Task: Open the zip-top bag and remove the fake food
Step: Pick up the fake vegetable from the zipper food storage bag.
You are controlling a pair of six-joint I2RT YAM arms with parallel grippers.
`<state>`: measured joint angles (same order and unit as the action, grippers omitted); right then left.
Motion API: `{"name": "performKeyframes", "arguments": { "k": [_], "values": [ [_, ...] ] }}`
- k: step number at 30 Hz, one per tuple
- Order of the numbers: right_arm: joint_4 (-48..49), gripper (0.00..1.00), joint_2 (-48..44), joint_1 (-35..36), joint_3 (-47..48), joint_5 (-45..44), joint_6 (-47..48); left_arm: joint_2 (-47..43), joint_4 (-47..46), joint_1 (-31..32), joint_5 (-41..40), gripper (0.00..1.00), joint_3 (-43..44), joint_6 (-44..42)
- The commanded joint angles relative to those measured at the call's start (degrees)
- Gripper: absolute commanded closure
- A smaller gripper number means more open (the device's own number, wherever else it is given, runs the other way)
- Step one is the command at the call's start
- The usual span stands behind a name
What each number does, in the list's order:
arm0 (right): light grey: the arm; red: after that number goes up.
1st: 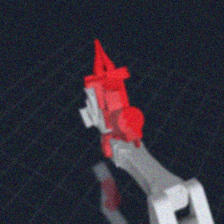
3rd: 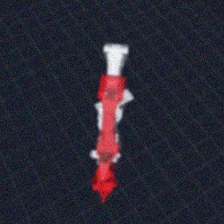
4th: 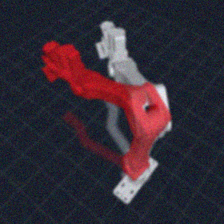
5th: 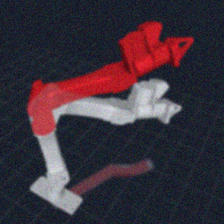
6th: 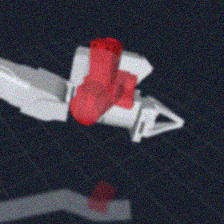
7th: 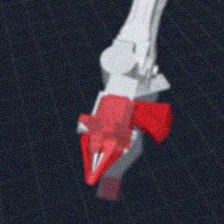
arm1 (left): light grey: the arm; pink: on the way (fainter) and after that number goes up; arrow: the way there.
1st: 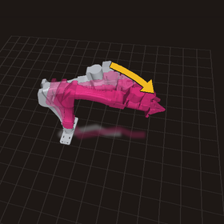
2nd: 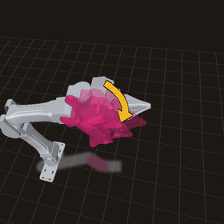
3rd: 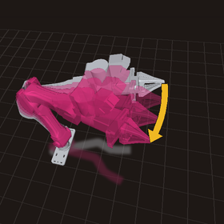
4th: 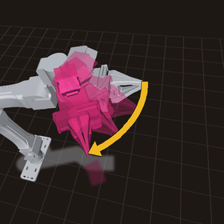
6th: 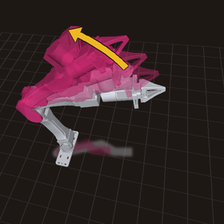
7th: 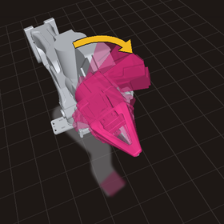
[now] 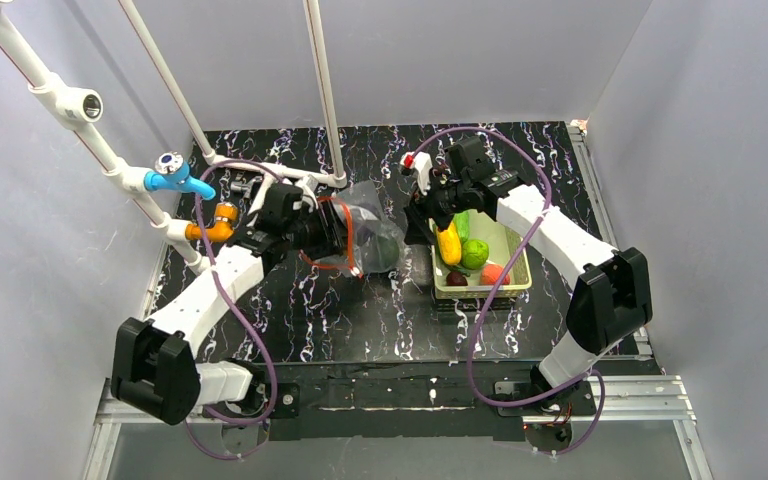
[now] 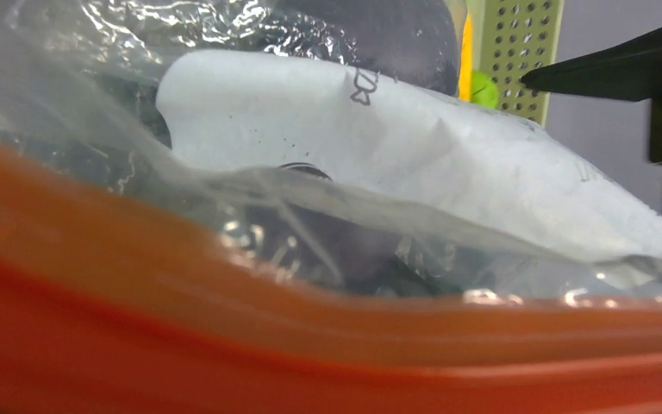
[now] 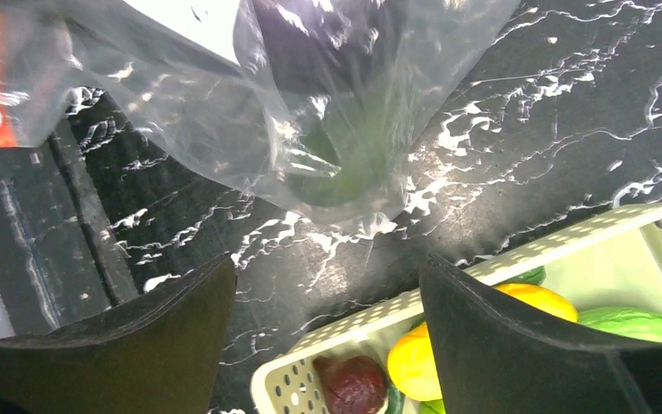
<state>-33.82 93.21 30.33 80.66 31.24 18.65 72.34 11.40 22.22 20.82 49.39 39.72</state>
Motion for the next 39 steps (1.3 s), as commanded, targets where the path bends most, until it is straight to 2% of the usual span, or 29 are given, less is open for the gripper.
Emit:
{"name": "performKeyframes", "arguments": {
  "k": [1, 2, 3, 6, 9, 11, 15, 18, 20, 21, 23, 24, 27, 28, 29, 30, 31, 33, 35, 38, 39],
  "values": [
    [-0.42, 0.16, -2.11, -0.66, -0.20, -15.44, 3.95, -3.80, 14.47, -0.34, -6.63, 1.00, 8.62, 1.12],
    [-0.47, 0.16, -2.14, -0.70, -0.23, 15.03, 3.95, -4.69, 16.20, -0.33, -8.44, 1.00, 9.07, 0.66],
    [-0.46, 0.16, -2.15, -0.71, -0.24, 18.85, 3.95, -5.75, 16.51, -0.33, -9.04, 1.00, 8.87, 0.89],
    [-0.49, 0.16, -1.96, -0.70, -0.19, 19.86, 3.95, -8.12, 12.86, -0.42, -6.27, 1.00, 5.68, 3.23],
    [-0.71, 0.16, -1.98, -0.73, -0.15, 20.09, 3.95, -6.90, 8.89, -0.30, -0.68, 1.00, 3.78, -0.87],
    [-0.92, 0.16, -1.99, -0.79, -0.02, 20.02, 3.95, -4.22, 10.42, 0.48, 1.26, 1.00, 3.98, -2.17],
    [-1.20, 0.16, -1.99, -0.88, 0.11, 19.78, 3.95, -2.09, 6.15, 7.94, -4.89, 1.00, 1.91, 5.36],
    [-2.65, 0.16, -1.99, -1.55, 0.76, 19.34, 3.95, -4.75, -0.78, 8.31, -7.89, 1.00, -0.32, 12.57],
    [-3.31, 0.16, -2.57, -2.65, 0.51, 20.21, 3.95, -7.29, 2.96, 7.70, -13.09, 1.00, 1.58, 11.95],
    [-3.21, 0.16, -3.10, -3.10, 0.14, 20.24, 3.95, -8.39, 3.70, 6.72, -12.56, 1.00, 2.39, 10.92],
    [-2.63, 0.16, -3.62, -3.27, -0.74, 19.77, 3.95, -8.84, 5.42, 4.54, -6.52, 1.00, 4.75, 6.03],
    [-2.36, 0.16, -3.46, -3.21, -1.07, 19.93, 3.95, -7.82, 6.52, 4.08, -0.99, 1.00, 6.00, 2.30],
    [-4.44, 0.16, -1.27, -2.66, -0.01, 21.56, 3.95, -3.24, 14.74, 3.42, 11.50, 1.00, 9.31, -9.80],
    [-5.25, 0.16, -0.88, -2.38, 0.48, 21.69, 3.95, -2.14, 19.59, 3.44, 12.09, 1.00, 10.98, -15.02],
    [-5.79, 0.16, -0.74, -2.30, 0.73, 22.16, -7.35, -1.40, 25.38, 3.83, 7.75, 1.00, 13.11, -19.60],
    [-6.16, 0.16, -0.90, -2.35, 0.92, 22.53, 6.53, -1.48, 29.92, 4.97, 1.58, 1.00, 14.42, -24.08],
    [-6.30, 0.16, -1.20, -2.51, 1.05, 22.42, 8.51, -2.27, 31.91, 5.70, -3.79, 1.00, 14.47, -27.10],
    [-5.90, 0.16, -1.95, -2.84, 0.76, 22.64, 8.70, -4.40, 33.69, 5.82, -9.21, 1.00, 14.51, -29.13],
    [-5.71, 0.16, -2.34, -3.20, 0.56, 22.74, 8.70, -4.83, 36.13, 5.82, -9.03, 1.00, 16.32, -29.24],
    [-5.66, 0.16, -2.35, -3.26, 0.56, 22.63, 8.70, 0.02, 43.21, 5.58, 0.04, 1.00, 23.05, -27.27],
    [-5.64, 0.16, -2.26, -3.27, 0.55, 22.70, 8.70, 1.06, 42.87, 5.04, 3.62, 1.00, 23.75, -24.79]
  ]
}}
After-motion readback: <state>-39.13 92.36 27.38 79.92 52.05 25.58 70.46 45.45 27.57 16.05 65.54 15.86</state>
